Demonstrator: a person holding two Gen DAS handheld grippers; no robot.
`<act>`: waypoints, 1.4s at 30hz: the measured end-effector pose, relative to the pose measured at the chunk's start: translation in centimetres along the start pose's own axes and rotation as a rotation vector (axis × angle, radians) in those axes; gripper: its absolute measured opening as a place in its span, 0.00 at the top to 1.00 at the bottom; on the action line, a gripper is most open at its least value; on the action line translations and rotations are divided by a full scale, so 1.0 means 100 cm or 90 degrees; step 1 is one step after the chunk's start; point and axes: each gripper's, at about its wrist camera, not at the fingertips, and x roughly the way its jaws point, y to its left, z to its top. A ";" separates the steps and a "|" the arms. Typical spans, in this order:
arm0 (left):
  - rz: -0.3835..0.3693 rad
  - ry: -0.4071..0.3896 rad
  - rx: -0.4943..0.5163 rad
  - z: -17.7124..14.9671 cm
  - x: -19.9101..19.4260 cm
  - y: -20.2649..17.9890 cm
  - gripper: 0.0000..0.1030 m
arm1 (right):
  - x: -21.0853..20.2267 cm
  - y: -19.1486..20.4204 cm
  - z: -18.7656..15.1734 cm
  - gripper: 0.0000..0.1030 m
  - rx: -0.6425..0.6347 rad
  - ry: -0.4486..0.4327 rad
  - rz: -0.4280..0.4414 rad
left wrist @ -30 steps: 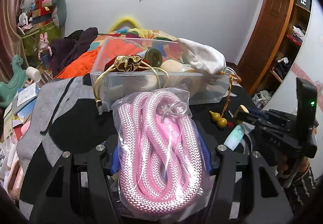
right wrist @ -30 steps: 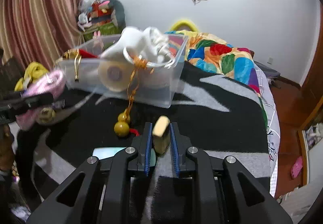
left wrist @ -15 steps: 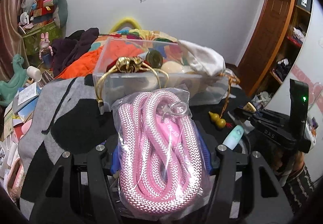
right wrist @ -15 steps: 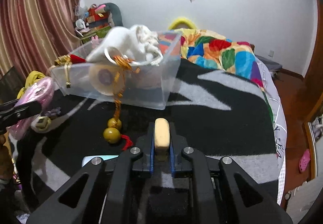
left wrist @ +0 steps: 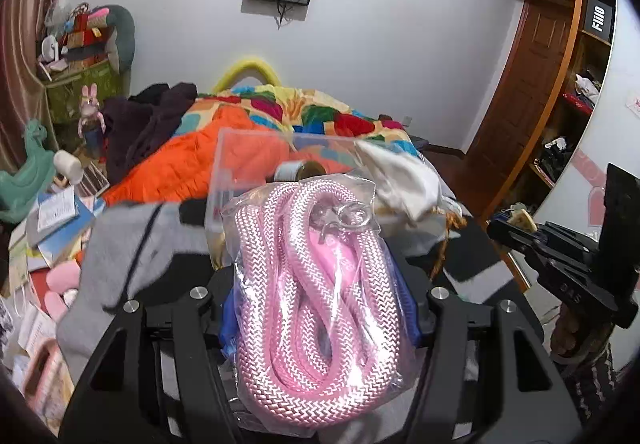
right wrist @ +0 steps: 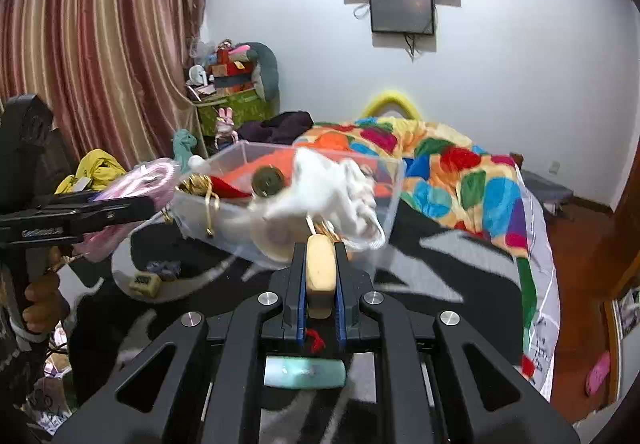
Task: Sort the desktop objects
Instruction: 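Carry the pink rope and eraser block over the clear box and release both inside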
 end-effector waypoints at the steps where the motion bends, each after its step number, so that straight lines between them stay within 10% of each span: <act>1: 0.001 -0.003 0.001 0.003 0.000 0.001 0.41 | 0.000 0.001 0.002 0.91 0.001 -0.003 0.003; 15: -0.059 0.015 -0.066 0.058 0.036 0.025 0.41 | 0.038 0.017 0.043 0.91 0.009 -0.015 0.070; 42: -0.053 0.063 -0.094 0.050 0.098 0.055 0.41 | 0.118 0.050 0.036 0.91 -0.034 0.079 0.084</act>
